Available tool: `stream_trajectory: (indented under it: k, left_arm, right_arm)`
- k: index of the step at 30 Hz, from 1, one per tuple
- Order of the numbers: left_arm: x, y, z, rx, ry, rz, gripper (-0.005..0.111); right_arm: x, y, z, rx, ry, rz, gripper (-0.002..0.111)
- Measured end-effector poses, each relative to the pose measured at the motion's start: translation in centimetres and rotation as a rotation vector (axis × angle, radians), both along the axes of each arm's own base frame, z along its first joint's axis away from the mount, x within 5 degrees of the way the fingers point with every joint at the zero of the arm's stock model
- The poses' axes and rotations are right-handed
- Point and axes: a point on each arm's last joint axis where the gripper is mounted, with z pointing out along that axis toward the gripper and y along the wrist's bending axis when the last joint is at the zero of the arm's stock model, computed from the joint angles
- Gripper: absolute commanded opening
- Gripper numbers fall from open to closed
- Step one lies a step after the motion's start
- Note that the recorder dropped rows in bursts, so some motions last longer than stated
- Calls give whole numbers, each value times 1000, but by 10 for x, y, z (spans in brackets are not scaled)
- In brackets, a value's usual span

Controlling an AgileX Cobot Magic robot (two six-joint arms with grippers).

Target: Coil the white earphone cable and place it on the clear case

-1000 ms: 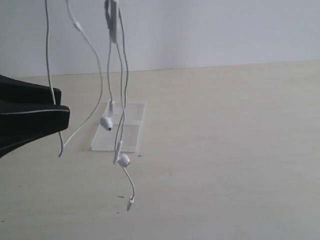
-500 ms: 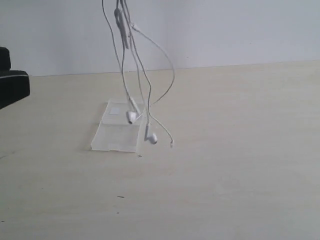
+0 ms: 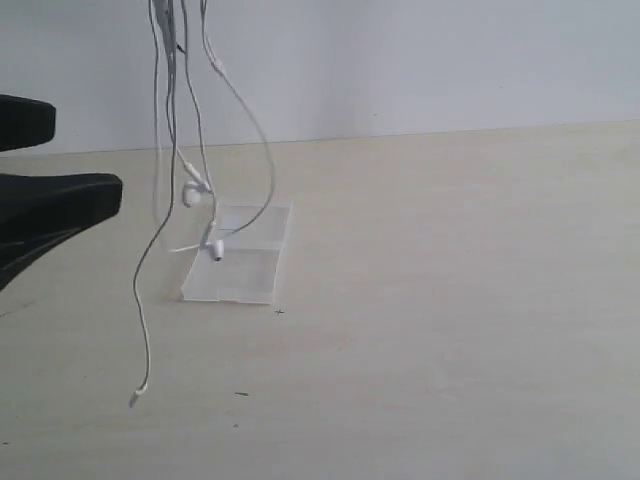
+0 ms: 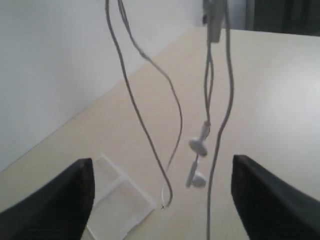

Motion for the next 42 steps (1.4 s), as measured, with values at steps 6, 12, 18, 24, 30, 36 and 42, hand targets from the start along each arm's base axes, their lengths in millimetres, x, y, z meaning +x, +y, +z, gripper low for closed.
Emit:
stream_trajectory:
  k: [6, 12, 18, 24, 30, 36, 42]
  left_arm:
    - [19, -8, -10, -24, 33, -12, 75]
    - [28, -15, -9, -110, 6, -47, 85]
    - [26, -20, -5, -132, -44, -120, 87]
    - [25, -22, -5, -133, -51, -139, 87]
    - [28, -19, -5, -136, -50, -95, 87]
    - [30, -17, -5, -130, -53, -65, 87]
    - [30, -17, -5, -113, -66, -71, 87]
  right_arm:
    - [0, 6, -3, -5, -1, 16, 0]
    - [0, 7, -4, -15, -12, 25, 0]
    - [-1, 7, -4, -26, -24, 39, 0]
    - [-2, 8, -4, -26, -33, 64, 0]
    - [-4, 10, -4, -15, -29, 89, 0]
    - [-7, 12, -3, 4, -26, 133, 0]
    - [-10, 13, -2, 16, -29, 166, 0]
